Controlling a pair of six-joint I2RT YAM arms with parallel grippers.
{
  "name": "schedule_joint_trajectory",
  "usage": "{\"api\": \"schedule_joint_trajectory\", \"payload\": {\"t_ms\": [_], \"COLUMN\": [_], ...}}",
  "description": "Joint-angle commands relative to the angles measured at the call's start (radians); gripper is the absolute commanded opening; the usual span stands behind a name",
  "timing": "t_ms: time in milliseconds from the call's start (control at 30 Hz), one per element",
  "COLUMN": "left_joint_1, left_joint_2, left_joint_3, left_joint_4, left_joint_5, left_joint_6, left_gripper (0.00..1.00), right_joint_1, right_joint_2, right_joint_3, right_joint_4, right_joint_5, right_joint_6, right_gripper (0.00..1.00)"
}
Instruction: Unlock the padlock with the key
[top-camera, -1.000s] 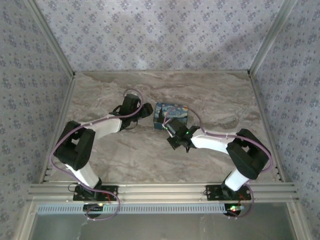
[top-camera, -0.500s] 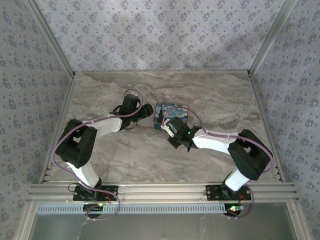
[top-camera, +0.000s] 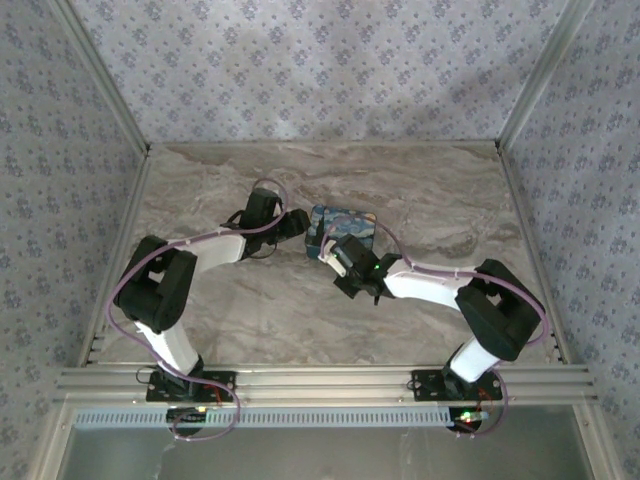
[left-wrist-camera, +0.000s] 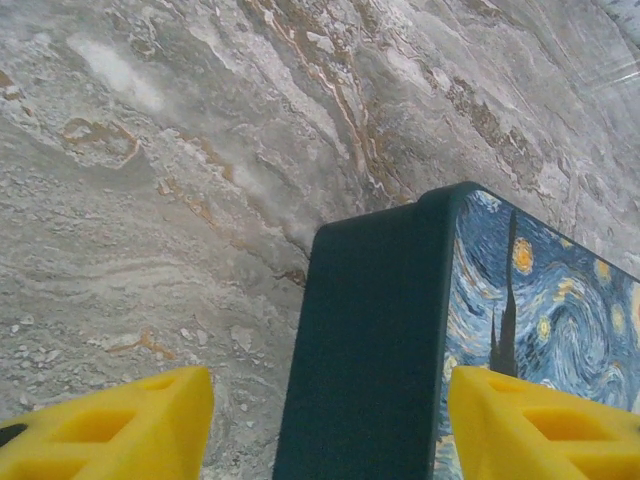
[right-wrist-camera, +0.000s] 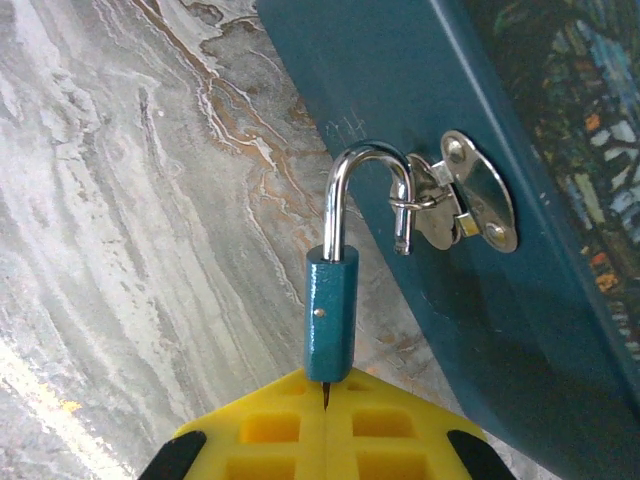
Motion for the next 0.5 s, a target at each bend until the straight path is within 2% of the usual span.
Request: {"api": "schedule_joint_trajectory", "payload": {"t_ms": [0,467], "left_joint_1": [-0.002,-0.03], "left_joint_2": [0.013,0.011], "left_joint_3": [0.025,0.008], "left_joint_4": [0.0,0.006], "left_joint_5": [0.038,0.075], "left_joint_6": [0.003,-0.012], "left_gripper": [0.63,0.57], "right_joint_1": [0.013,0.019], "right_joint_2": [-0.005,0.001], "right_joint_3": [0.023,0.024], "right_joint_4": [-0.024,-0.004], "right_joint_5": [0.016,0.062], "right_joint_6": [-0.03,-0.107], "right_gripper": [0.0,0.0]}}
